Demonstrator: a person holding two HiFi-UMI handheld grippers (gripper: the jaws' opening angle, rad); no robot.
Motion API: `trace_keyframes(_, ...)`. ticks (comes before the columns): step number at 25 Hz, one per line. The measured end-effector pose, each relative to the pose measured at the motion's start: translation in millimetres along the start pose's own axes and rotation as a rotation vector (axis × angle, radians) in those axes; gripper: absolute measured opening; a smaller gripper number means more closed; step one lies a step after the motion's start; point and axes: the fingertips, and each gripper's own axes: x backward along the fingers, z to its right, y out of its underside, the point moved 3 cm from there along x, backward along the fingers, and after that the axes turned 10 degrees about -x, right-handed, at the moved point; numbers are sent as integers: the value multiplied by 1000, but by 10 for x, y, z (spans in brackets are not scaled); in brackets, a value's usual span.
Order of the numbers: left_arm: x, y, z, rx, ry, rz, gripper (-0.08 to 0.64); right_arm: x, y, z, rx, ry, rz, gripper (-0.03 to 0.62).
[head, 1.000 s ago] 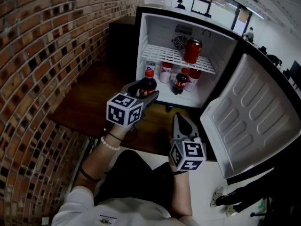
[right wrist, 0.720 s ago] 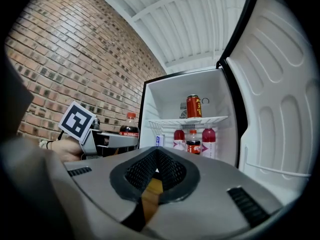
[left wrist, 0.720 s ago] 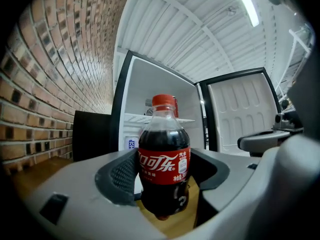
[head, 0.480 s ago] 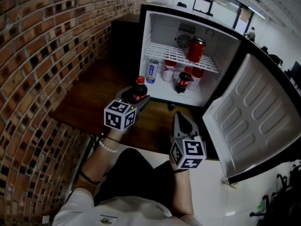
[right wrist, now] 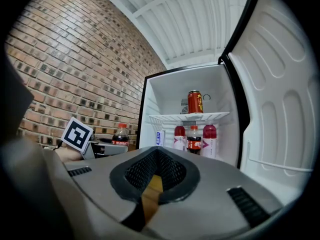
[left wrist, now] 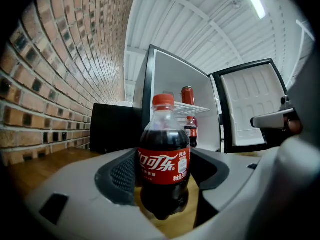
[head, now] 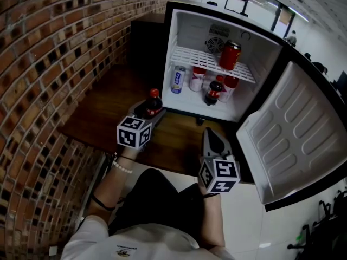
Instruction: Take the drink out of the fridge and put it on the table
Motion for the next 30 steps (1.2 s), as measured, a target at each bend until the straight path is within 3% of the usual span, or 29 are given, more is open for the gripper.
trace_keyframes(19, -75, 440, -436, 16, -103, -40, 307, -79, 138, 19, 0, 12, -29, 11)
trace_keyframes(30, -78, 537, -411, -1, -100, -87, 307, -86, 180, 37, -4, 21, -37, 11)
